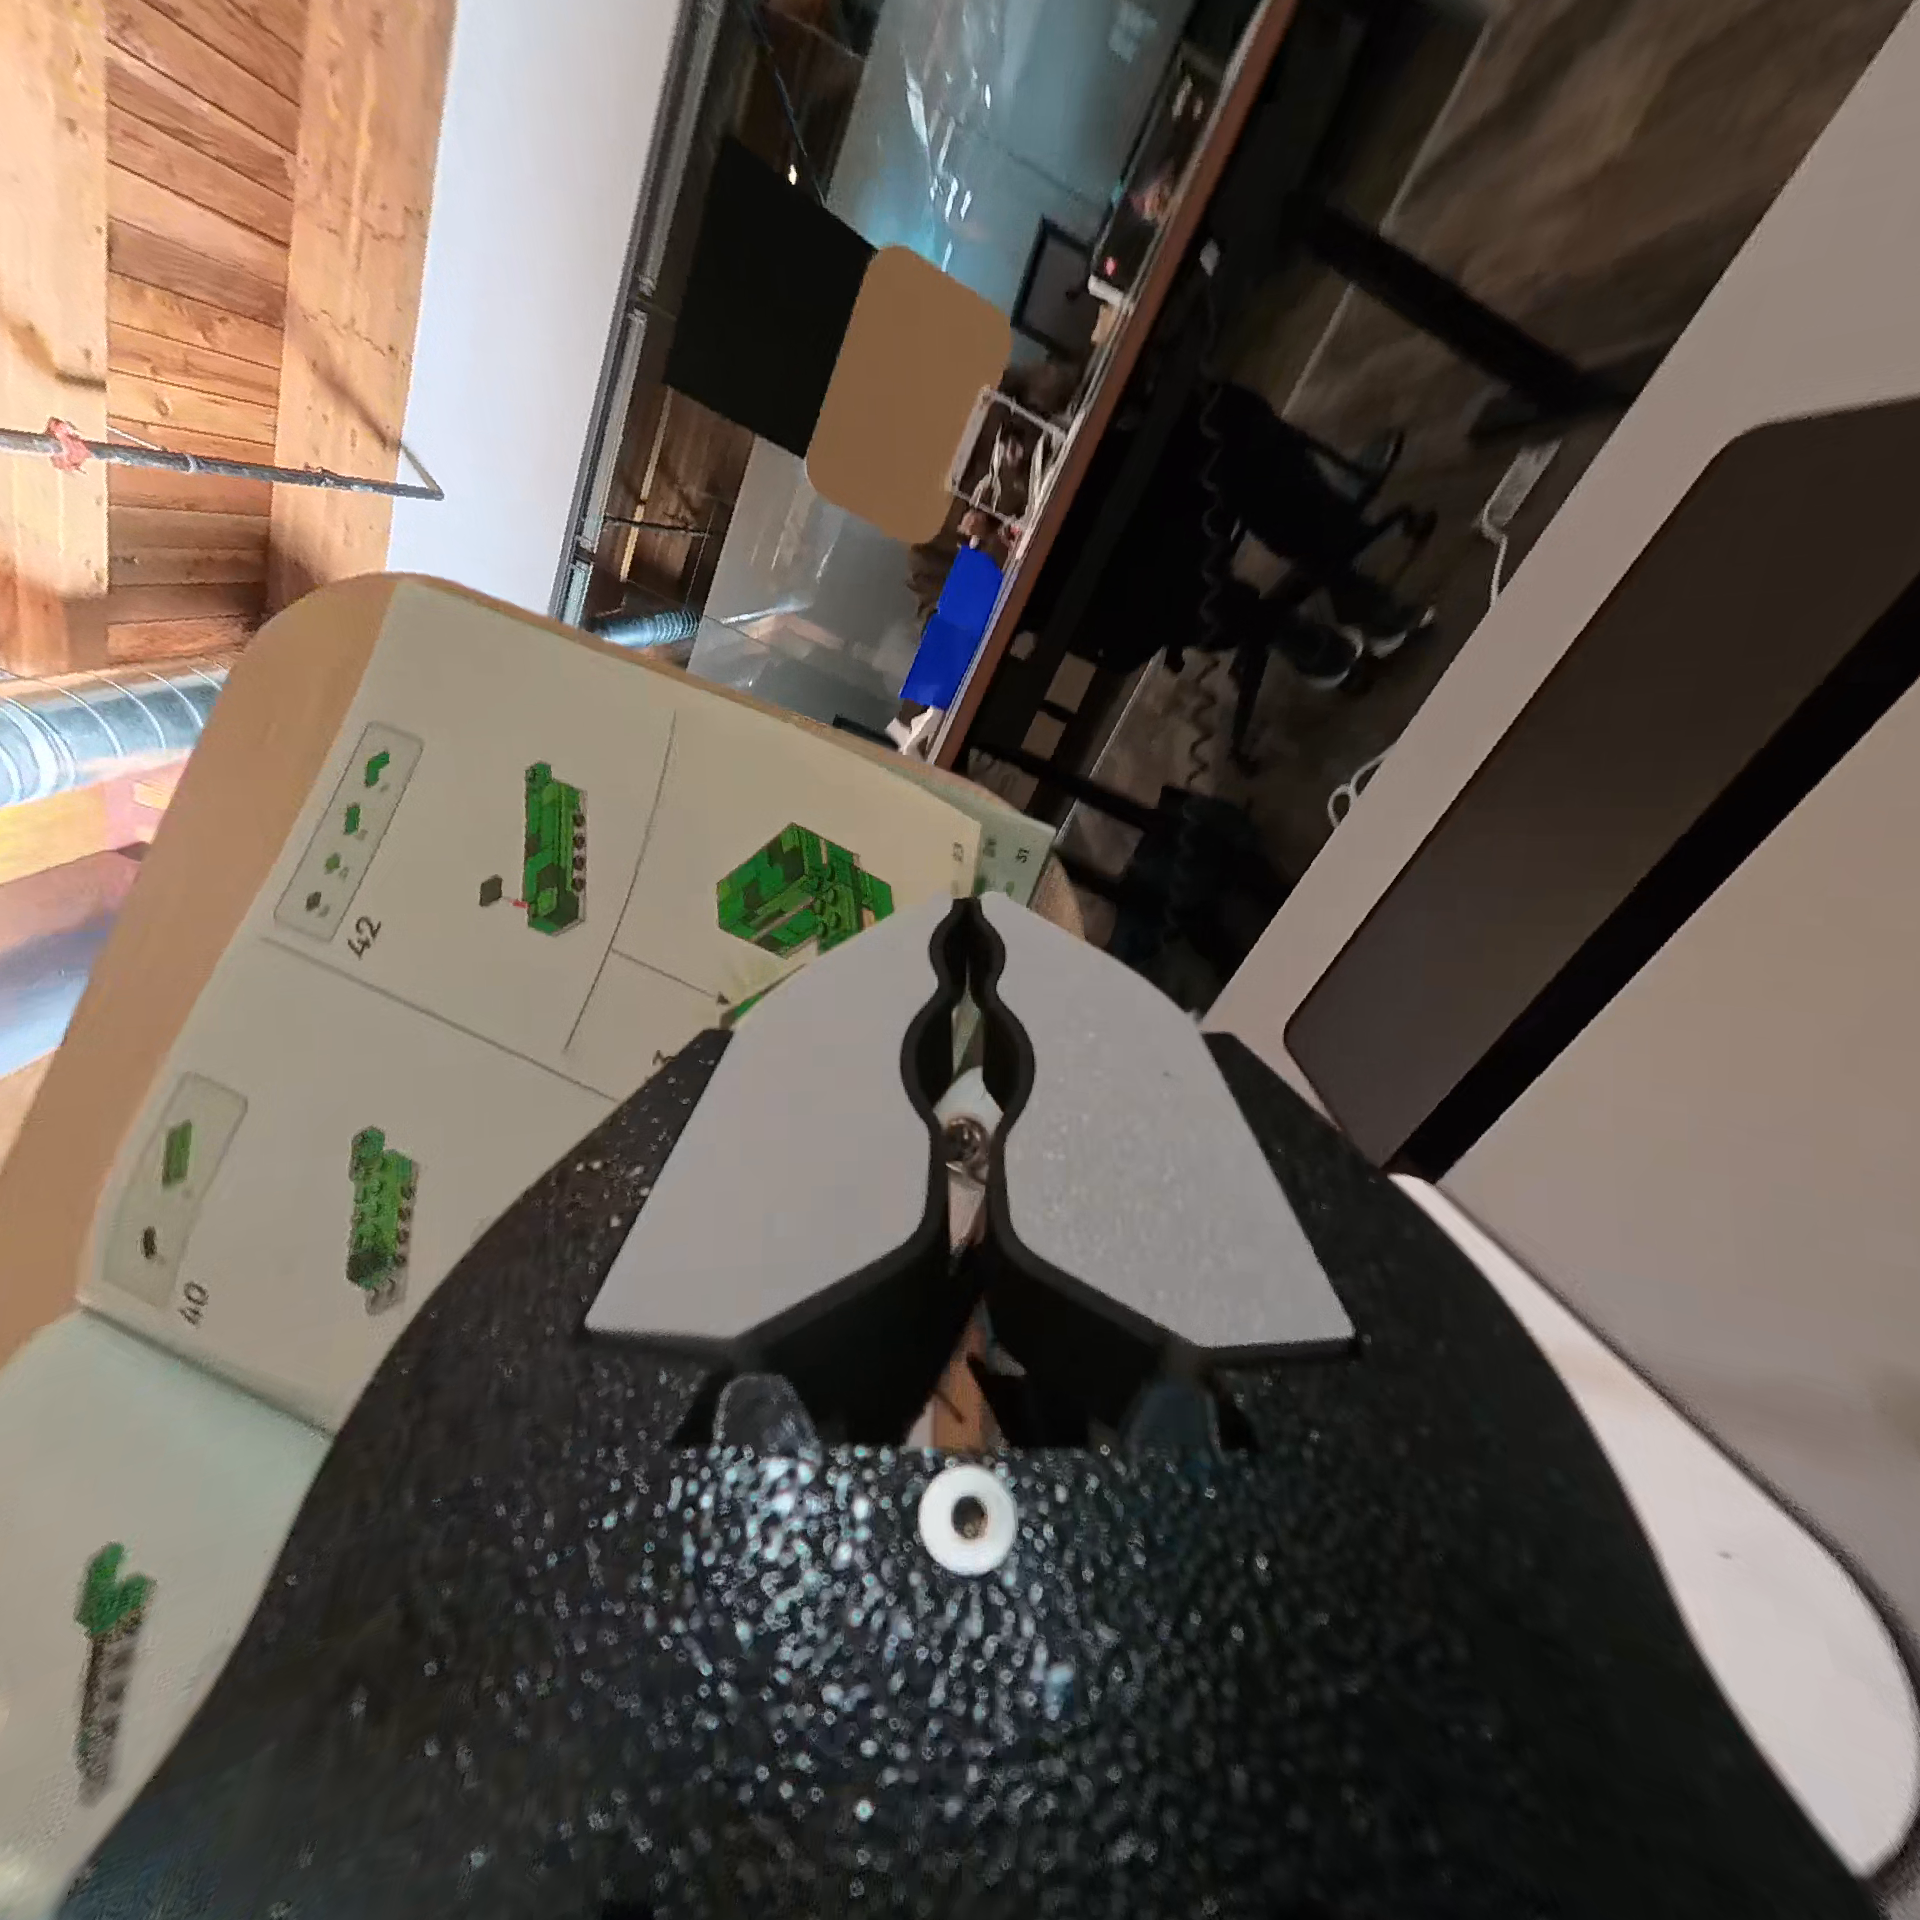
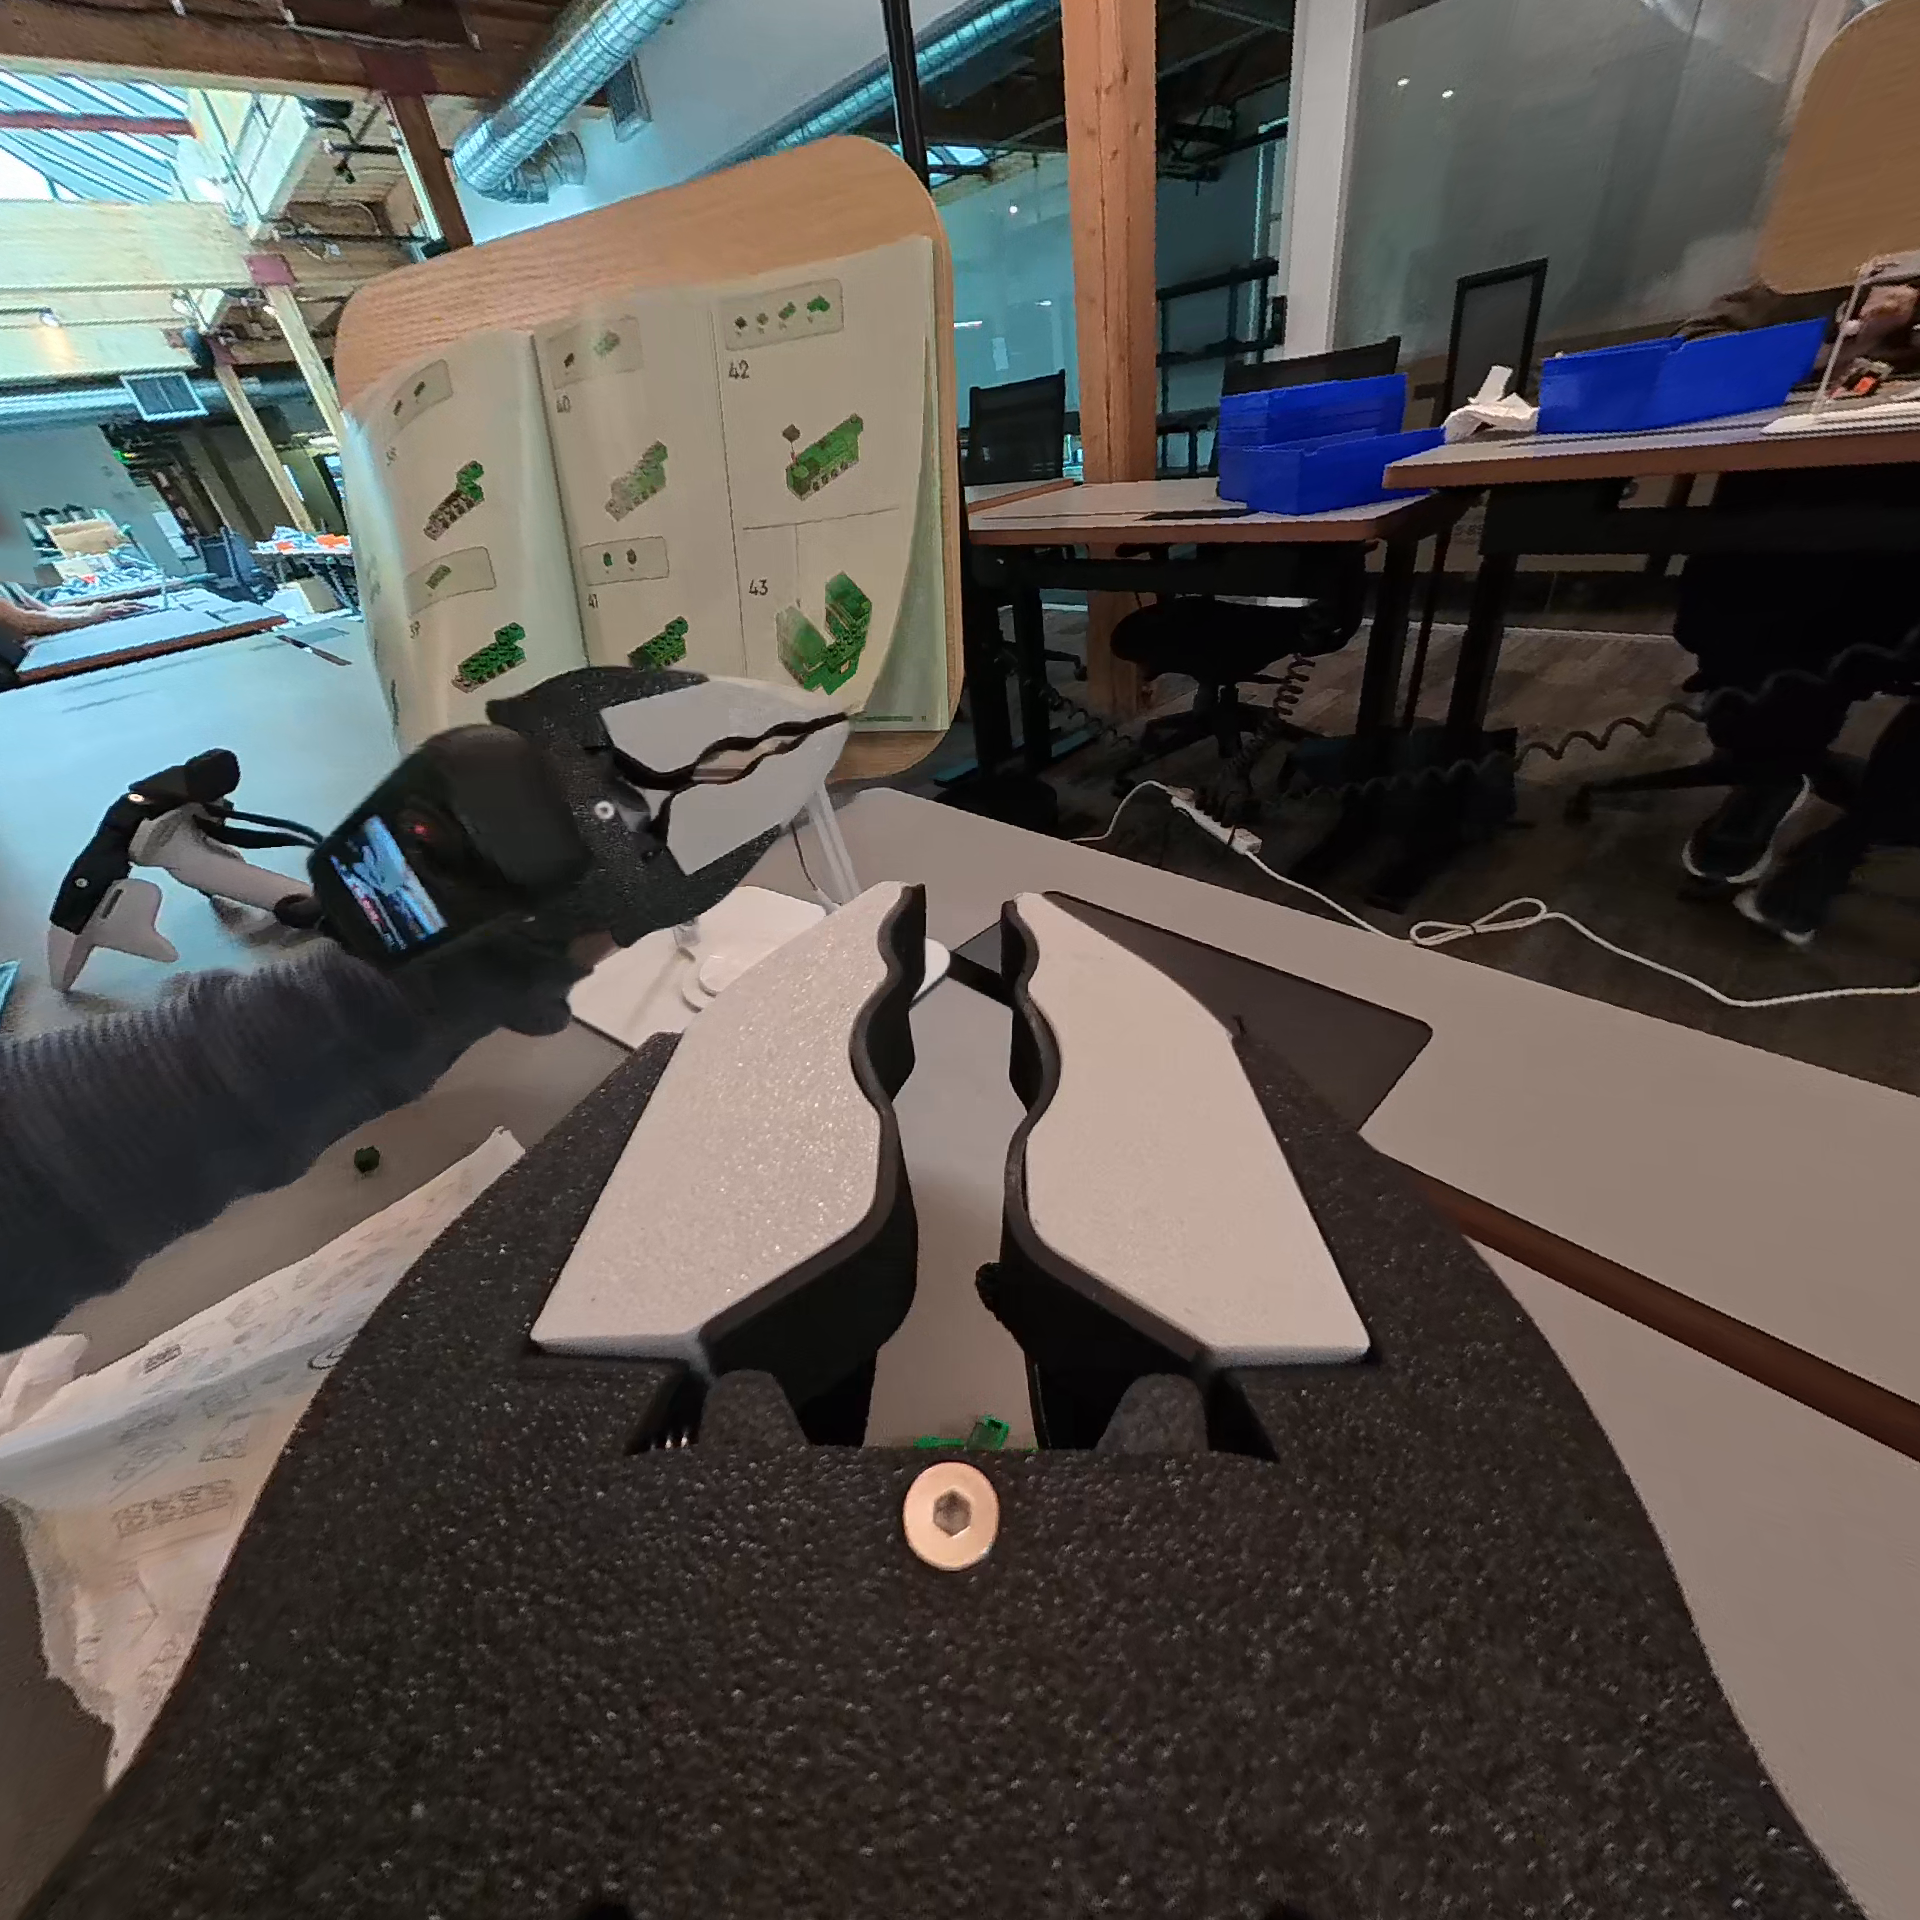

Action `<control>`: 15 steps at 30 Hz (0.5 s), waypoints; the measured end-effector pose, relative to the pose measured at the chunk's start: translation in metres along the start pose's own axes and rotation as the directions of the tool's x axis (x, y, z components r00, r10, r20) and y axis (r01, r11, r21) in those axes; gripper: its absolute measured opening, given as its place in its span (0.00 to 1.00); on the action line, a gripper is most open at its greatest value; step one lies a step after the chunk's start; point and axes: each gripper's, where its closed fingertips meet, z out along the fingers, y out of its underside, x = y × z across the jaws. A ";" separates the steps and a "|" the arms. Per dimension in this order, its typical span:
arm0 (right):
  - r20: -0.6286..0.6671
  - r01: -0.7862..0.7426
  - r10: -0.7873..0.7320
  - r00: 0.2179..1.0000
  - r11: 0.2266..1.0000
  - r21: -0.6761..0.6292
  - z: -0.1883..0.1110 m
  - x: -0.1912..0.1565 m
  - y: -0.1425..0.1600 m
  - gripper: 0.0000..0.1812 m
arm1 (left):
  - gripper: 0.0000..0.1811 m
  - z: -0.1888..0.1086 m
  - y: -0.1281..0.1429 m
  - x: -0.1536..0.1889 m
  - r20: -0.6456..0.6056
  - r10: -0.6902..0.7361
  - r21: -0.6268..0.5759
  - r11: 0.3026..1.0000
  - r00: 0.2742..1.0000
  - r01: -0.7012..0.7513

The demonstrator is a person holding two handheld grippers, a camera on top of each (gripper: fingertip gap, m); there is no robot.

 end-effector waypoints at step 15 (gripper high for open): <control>0.018 0.054 -0.053 0.998 0.997 -0.052 0.015 -0.020 0.007 0.07 | 0.00 -0.071 0.007 -0.036 -0.200 -0.713 0.297 0.610 0.672 0.735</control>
